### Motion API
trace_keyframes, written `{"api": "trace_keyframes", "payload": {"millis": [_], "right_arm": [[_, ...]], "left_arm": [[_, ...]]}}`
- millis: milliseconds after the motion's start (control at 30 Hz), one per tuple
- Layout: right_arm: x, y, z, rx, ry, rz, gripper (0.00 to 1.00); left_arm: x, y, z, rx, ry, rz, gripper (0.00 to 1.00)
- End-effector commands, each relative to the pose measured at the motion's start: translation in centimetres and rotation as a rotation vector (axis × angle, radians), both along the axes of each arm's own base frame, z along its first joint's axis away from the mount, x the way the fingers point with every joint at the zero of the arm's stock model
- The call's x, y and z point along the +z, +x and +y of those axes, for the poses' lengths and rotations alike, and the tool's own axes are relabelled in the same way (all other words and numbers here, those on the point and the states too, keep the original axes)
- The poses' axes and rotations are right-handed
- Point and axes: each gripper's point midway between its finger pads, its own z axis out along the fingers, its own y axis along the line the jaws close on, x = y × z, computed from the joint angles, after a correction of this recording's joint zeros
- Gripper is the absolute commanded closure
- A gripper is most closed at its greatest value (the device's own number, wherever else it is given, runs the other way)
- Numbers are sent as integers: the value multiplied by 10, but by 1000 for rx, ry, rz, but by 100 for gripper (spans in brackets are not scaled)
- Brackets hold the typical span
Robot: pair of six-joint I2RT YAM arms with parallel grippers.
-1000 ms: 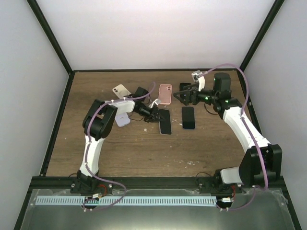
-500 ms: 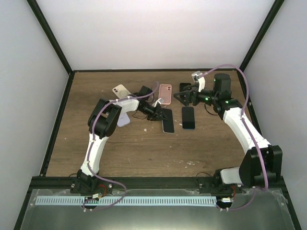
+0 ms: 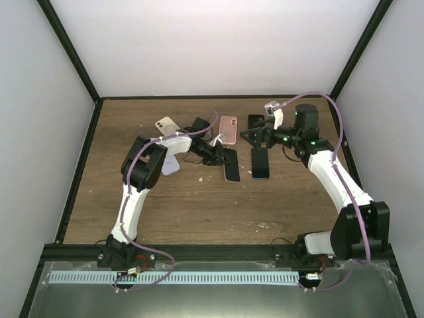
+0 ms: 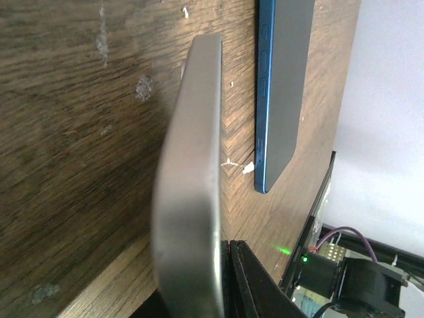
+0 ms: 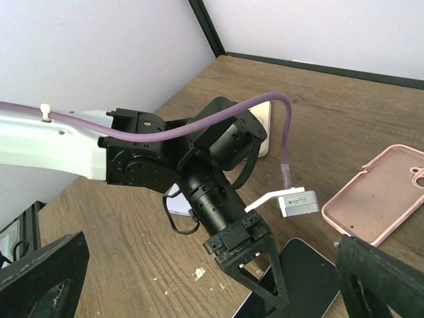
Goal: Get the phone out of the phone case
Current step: Place the phone case on the phone, then pick up the phone at the center of the board.
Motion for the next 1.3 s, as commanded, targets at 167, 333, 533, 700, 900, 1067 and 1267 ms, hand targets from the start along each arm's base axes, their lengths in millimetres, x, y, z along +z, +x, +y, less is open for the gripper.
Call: {"api": "trace_keyframes", "payload": {"millis": [167,333,533,700,900,1067,1267], "right_arm": [[13,0,-5,-13,3,-54,0],[14,-1,-5,-11,5,-54,0],[14,-1,-5,-12,5,-55,0],[15,-1,-6,-14,4,-58,0],[19,-2,-7,-22,-3,-75,0],[24,-1,-11,-40,-28,-102,0],[29,-1,-12,-44,-41,-121,0]], "left_arm": [[-10,26,9,58,46,-69,89],[-10,36,13,74,73,-95,83],[-6,37,22,89,152,-144,56],[-3,37,35,106,258,-215,28],[4,36,63,155,369,-286,14],[9,27,90,153,420,-305,11],[-1,14,143,167,517,-276,10]]}}
